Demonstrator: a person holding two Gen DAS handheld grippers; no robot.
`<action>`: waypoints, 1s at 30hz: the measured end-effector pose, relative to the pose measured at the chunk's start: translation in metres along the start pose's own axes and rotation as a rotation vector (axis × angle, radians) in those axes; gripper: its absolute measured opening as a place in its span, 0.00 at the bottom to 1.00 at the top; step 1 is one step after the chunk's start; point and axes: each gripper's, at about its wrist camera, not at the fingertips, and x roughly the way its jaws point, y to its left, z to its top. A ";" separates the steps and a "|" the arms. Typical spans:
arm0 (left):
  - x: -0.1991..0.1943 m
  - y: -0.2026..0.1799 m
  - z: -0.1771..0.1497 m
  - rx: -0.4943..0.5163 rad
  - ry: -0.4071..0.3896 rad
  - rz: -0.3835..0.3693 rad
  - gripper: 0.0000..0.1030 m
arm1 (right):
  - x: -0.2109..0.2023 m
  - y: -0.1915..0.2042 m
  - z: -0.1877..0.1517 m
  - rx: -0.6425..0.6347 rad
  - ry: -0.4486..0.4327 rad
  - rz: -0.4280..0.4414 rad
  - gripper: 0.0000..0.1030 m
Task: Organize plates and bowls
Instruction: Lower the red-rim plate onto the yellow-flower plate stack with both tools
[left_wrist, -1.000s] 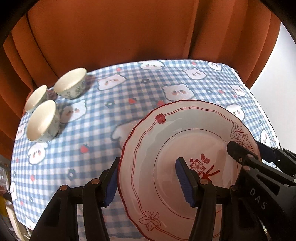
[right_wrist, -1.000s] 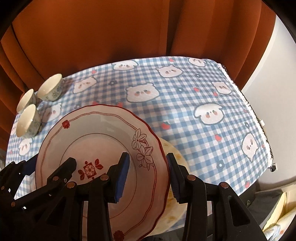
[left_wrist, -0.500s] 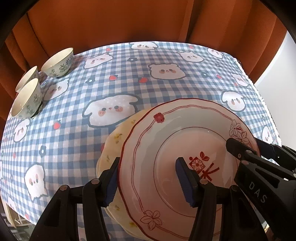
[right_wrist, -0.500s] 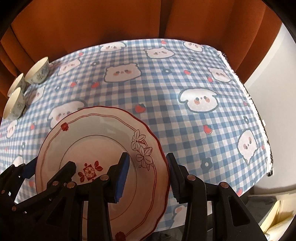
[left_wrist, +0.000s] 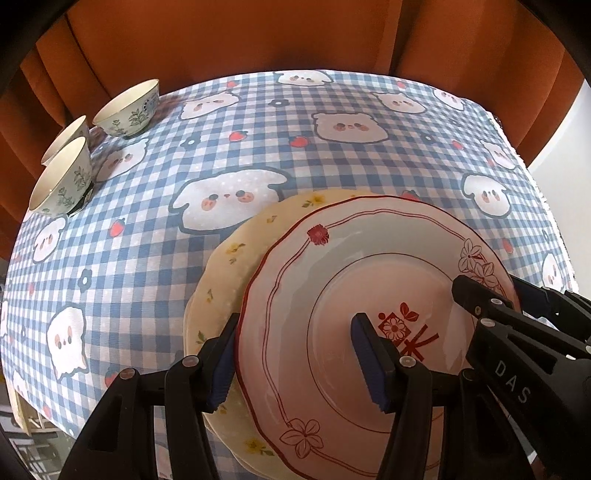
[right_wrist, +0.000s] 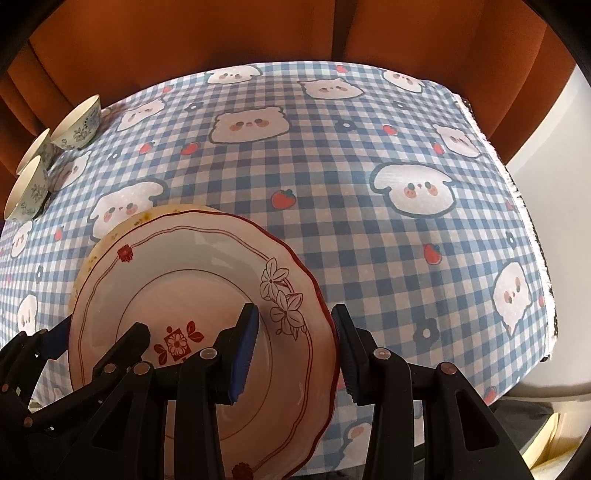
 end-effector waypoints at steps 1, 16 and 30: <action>0.000 0.001 0.000 -0.003 0.000 -0.003 0.58 | 0.001 0.001 0.000 -0.003 0.001 0.002 0.43; -0.002 0.001 -0.001 -0.001 -0.006 0.005 0.58 | -0.017 -0.014 -0.008 0.030 -0.045 0.043 0.25; -0.004 0.003 -0.003 0.015 -0.033 0.114 0.57 | -0.004 -0.001 -0.007 0.041 -0.007 0.072 0.25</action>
